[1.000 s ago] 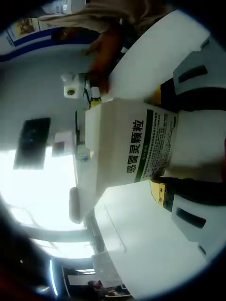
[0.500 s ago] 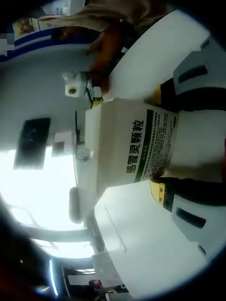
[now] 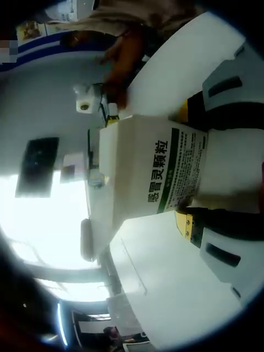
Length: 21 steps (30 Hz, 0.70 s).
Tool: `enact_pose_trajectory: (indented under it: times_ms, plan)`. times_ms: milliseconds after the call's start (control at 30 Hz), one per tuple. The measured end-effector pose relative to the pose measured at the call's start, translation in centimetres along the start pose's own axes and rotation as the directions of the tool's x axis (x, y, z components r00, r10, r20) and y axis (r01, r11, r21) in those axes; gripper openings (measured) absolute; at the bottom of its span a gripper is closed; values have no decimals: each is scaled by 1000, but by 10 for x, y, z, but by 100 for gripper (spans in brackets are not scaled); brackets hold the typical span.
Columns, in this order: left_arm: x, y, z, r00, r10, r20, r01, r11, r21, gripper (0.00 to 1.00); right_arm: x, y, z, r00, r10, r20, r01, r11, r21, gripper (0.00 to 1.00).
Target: Take out ganmaoling bag from box put it on table
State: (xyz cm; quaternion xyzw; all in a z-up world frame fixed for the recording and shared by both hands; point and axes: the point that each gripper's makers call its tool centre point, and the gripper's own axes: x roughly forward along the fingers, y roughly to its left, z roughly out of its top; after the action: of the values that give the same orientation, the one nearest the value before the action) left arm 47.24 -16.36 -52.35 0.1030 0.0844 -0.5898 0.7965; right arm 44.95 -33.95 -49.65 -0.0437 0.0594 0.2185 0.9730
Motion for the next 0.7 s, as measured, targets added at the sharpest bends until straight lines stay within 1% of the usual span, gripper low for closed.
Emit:
enact_pose_trajectory:
  times_ms: [167, 400, 567, 633, 700]
  plan:
    - [-1, -2, 0, 1000, -4, -1, 4, 1000, 3, 48, 0, -1, -3, 1000, 6, -17, -6, 1000, 23, 0]
    - [-3, -1, -1, 1000, 12, -13, -12, 1000, -7, 48, 0, -1, -3, 1000, 9, -17, -9, 999, 35, 0]
    - [-5, -3, -2, 1000, 14, -24, -14, 1000, -11, 51, 0, 3, -4, 999, 36, -18, -35, 999, 31, 0]
    - [-7, -2, -2, 999, 25, -27, -26, 1000, -15, 52, 0, 2, -3, 999, 30, -15, -29, 999, 28, 0]
    - [-11, 1, -2, 999, 44, -24, -45, 998, -36, 53, 0, 1, -3, 1000, 21, -13, -20, 1000, 22, 0]
